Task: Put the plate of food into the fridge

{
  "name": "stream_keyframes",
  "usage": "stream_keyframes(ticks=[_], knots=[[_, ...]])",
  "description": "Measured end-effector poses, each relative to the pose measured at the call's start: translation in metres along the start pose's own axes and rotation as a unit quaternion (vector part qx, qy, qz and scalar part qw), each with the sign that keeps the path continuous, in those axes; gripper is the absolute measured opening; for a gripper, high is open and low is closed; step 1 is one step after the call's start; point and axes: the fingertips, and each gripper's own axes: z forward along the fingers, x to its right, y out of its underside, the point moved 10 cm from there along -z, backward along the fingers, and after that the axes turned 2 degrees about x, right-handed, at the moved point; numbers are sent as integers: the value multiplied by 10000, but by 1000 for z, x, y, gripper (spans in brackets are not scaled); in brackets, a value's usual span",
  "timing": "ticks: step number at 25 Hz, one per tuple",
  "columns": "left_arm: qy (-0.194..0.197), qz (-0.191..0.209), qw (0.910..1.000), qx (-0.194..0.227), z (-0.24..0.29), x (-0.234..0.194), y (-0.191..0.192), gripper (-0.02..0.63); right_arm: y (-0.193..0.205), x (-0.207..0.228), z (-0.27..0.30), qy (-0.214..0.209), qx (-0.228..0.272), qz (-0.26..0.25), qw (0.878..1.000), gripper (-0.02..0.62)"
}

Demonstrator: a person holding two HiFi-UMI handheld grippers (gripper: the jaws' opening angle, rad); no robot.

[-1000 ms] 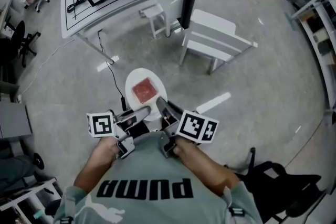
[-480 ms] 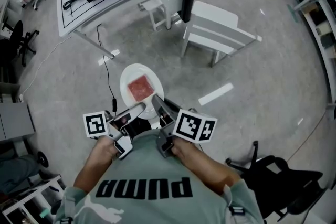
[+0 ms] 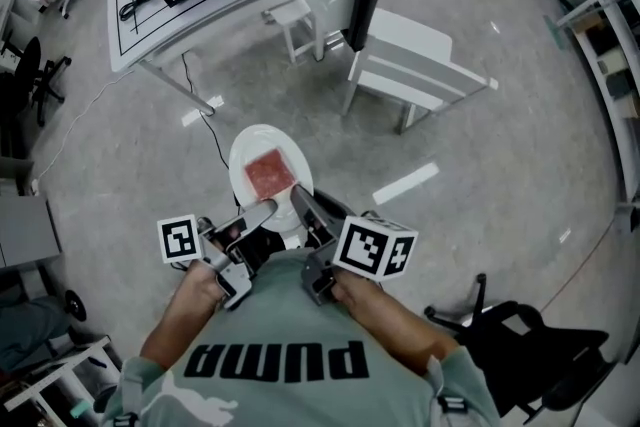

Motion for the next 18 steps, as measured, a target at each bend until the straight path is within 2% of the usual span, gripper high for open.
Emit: stream_keyframes(ticks=[8,13,18], knots=[[198,-126,9997,8,2,4,-10,41,-5,-11,5,23,69,-793,9968,36],[243,-116,9996,-13,0,7,-24,41,-9,-20,14,64,203,-1412,9897,44],[233,-100,9997,-52,-7,13,-48,40,-11,-32,35,78,320,-1802,9831,60]])
